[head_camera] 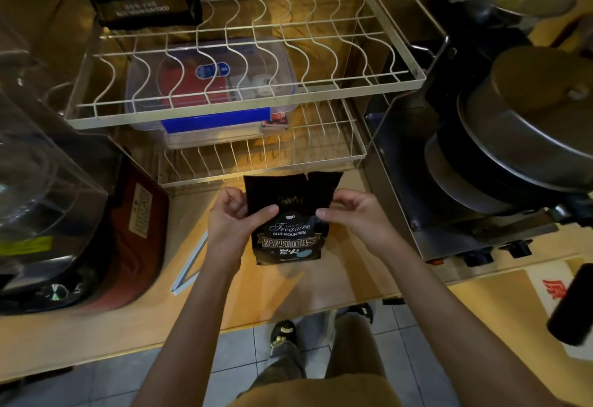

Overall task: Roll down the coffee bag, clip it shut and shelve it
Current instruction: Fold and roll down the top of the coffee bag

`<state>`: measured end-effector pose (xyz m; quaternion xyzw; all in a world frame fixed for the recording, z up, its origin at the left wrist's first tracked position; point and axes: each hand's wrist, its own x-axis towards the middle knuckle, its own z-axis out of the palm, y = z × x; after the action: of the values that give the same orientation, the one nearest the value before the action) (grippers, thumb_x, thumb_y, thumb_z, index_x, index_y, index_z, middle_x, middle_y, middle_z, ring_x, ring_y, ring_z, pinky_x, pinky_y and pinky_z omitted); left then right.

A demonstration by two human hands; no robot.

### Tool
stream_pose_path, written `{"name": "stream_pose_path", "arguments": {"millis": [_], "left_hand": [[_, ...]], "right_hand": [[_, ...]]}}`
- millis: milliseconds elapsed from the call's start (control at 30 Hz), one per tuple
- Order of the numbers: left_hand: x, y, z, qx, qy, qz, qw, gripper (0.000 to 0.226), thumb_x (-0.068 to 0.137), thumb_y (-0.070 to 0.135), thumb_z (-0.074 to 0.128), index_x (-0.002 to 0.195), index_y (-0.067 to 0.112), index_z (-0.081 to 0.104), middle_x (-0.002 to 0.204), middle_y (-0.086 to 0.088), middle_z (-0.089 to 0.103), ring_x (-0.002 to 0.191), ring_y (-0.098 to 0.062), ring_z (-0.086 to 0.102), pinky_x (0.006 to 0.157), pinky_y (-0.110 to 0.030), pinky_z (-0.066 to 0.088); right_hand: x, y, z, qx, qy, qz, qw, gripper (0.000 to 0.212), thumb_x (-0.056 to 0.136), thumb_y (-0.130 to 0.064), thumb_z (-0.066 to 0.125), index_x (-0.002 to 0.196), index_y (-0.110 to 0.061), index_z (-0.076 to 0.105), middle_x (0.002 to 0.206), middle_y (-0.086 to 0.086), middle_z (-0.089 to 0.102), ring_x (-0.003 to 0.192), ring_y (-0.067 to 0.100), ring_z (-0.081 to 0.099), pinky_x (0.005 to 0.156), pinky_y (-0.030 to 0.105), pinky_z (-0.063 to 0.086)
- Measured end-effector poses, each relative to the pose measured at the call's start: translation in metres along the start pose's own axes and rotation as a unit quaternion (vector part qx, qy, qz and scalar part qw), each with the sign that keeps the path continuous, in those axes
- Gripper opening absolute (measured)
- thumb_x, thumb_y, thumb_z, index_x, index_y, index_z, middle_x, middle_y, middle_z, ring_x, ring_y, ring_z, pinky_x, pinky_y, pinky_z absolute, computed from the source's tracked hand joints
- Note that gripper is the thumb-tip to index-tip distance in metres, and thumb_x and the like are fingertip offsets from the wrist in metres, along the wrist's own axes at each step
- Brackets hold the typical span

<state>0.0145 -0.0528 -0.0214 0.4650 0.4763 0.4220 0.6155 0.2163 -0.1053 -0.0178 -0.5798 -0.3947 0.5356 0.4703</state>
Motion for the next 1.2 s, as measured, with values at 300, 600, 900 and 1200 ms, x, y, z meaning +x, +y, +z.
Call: {"name": "stream_pose_path", "arguments": {"millis": [300, 600, 900, 1200], "left_hand": [[0.002, -0.004, 0.013, 0.125, -0.047, 0.029, 0.991, 0.025, 0.064, 0.005, 0.076, 0.081, 0.020, 0.065, 0.072, 0.008, 0.071, 0.069, -0.005, 0.068, 0.059, -0.017, 0.055], [0.004, -0.003, 0.008, 0.019, -0.082, -0.064, 0.994, 0.020, 0.068, 0.026, 0.067, 0.082, 0.012, 0.067, 0.069, 0.001, 0.074, 0.072, -0.019, 0.069, 0.061, -0.025, 0.056], [-0.003, 0.006, 0.010, -0.016, -0.060, -0.078, 0.995, 0.019, 0.084, 0.026, 0.055, 0.088, 0.012, 0.068, 0.073, 0.001, 0.074, 0.076, -0.017, 0.069, 0.057, -0.018, 0.053], [0.001, 0.018, 0.012, -0.011, -0.001, -0.009, 1.000, 0.064, 0.090, 0.011, 0.047, 0.141, 0.026, 0.012, 0.103, 0.014, 0.048, 0.076, -0.003, 0.064, 0.054, -0.010, 0.051]], "right_hand": [[0.001, -0.002, 0.017, -0.018, 0.000, 0.032, 0.999, 0.021, 0.072, -0.003, 0.074, 0.080, -0.020, 0.065, 0.076, -0.008, 0.071, 0.070, 0.001, 0.068, 0.057, 0.011, 0.052], [0.001, -0.008, 0.017, 0.011, -0.015, 0.035, 0.999, 0.012, 0.078, 0.000, 0.067, 0.078, -0.013, 0.066, 0.070, -0.006, 0.071, 0.064, -0.001, 0.068, 0.056, 0.011, 0.051], [-0.001, -0.006, 0.020, 0.112, 0.006, 0.079, 0.991, 0.037, 0.066, -0.028, 0.068, 0.092, -0.002, 0.069, 0.091, 0.013, 0.071, 0.085, 0.022, 0.068, 0.073, 0.025, 0.054], [0.001, -0.017, 0.028, 0.094, 0.061, 0.046, 0.993, 0.017, 0.088, -0.017, 0.057, 0.104, -0.018, 0.063, 0.083, -0.004, 0.072, 0.080, 0.011, 0.069, 0.066, 0.020, 0.051]]}}
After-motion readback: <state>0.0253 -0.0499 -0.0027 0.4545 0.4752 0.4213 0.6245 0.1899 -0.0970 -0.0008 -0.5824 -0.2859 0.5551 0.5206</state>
